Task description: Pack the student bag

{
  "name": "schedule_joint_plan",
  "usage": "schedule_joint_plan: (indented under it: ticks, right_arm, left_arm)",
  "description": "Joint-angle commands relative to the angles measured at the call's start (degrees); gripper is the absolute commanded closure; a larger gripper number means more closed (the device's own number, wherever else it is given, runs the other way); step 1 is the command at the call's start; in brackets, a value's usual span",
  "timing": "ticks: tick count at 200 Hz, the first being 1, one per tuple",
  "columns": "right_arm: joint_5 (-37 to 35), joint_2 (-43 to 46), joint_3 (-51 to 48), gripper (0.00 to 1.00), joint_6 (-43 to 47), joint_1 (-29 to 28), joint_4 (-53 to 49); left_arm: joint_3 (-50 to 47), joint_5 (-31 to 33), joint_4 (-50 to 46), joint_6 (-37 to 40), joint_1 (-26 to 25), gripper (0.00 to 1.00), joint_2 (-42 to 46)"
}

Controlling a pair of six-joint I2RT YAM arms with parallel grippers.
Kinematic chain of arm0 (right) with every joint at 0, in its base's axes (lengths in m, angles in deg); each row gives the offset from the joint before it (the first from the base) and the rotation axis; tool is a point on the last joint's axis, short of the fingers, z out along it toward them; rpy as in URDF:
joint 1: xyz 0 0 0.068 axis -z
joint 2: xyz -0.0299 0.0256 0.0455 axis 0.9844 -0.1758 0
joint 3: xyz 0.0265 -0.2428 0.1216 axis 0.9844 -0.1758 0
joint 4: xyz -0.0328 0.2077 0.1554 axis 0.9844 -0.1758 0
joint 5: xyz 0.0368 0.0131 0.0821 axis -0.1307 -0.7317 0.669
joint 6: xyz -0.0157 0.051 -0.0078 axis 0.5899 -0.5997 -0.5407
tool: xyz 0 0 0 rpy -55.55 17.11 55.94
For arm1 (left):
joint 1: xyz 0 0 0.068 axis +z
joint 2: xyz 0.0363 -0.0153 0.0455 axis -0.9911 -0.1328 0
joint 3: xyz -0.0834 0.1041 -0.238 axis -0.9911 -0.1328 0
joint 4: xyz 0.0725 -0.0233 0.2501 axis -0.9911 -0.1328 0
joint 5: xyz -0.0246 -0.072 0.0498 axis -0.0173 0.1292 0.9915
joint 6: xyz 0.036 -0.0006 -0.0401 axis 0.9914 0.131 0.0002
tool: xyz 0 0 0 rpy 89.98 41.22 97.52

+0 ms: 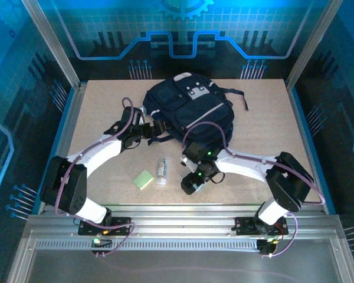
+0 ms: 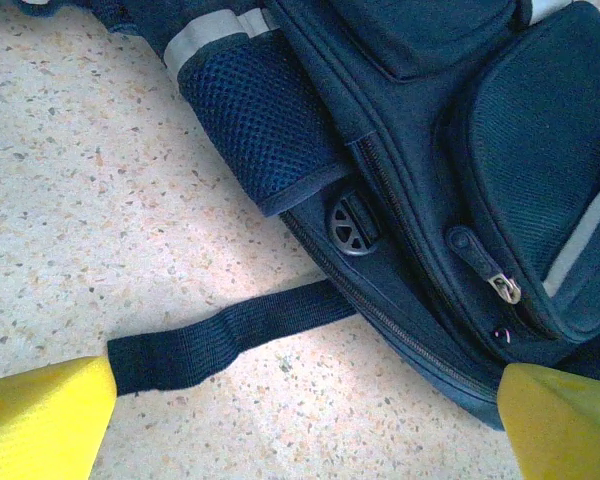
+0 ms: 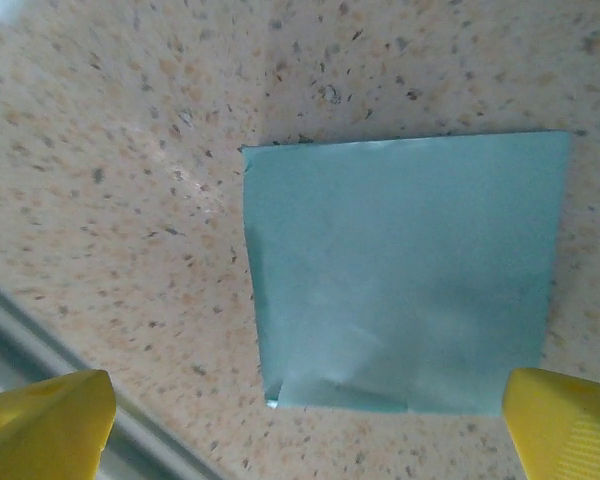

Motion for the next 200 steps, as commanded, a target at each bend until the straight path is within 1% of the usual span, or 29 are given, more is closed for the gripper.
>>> schedule_joint_plan:
  ticks: [1,30,45,85,99,120,133,150,168,182,200]
  right_arm:
    - [-6.8,-2.6,0.4,0.0,2.1,-0.9,1.5]
    - [-12.2,-4.9,2.6,0.0,2.5,-3.0,0.5]
    - [-14.8,-7.0,3.9,0.0,1.4,-3.4,-0.8]
    - [-18.0,-12.2,5.0,0.0,-2.3,-3.8,-2.2]
    - [-15.2,-13.1,5.5,0.0,-3.9,-3.7,-1.8]
    - [-5.9,-11.5,6.6,0.03,-6.3,-4.1,0.9]
    - [-3.6,-9.8,7.7,0.03,-7.5,-5.0,1.5]
    - [-3.8,-7.8,9.3,0.03,-7.6,-5.4,0.1]
    - [-6.7,-6.8,10.0,0.02,-6.2,-5.2,-2.1]
    - [-8.0,-6.8,9.9,0.0,-5.2,-4.2,-3.0]
    - [-8.3,-7.3,9.3,0.0,-3.2,-3.0,-2.6]
  left_arm:
    - [-1.3,-1.1,-1.9,-0.1,0.7,0.01,3.1]
    - [-1.1,-1.4,-2.6,-0.1,0.8,0.01,4.3]
    - [-1.1,-1.6,-2.6,-0.5,0.8,0.01,4.7]
    - [-1.4,-1.9,-1.6,-1.4,0.8,0.01,4.8]
    - [-1.4,-2.0,-1.2,-1.6,0.8,0.01,4.6]
    - [-1.4,-2.1,-0.7,-1.9,0.8,0.01,4.2]
    - [-1.3,-2.3,-0.5,-2.1,0.8,0.01,4.0]
    - [-0.8,-2.6,-0.7,-2.1,0.8,0.01,3.6]
    - [-0.5,-2.8,-0.7,-2.1,0.8,0.01,3.4]
    - [-0.3,-2.9,-1.0,-2.0,0.8,0.01,3.3]
    - [-0.3,-3.1,-1.0,-2.1,0.8,0.01,3.2]
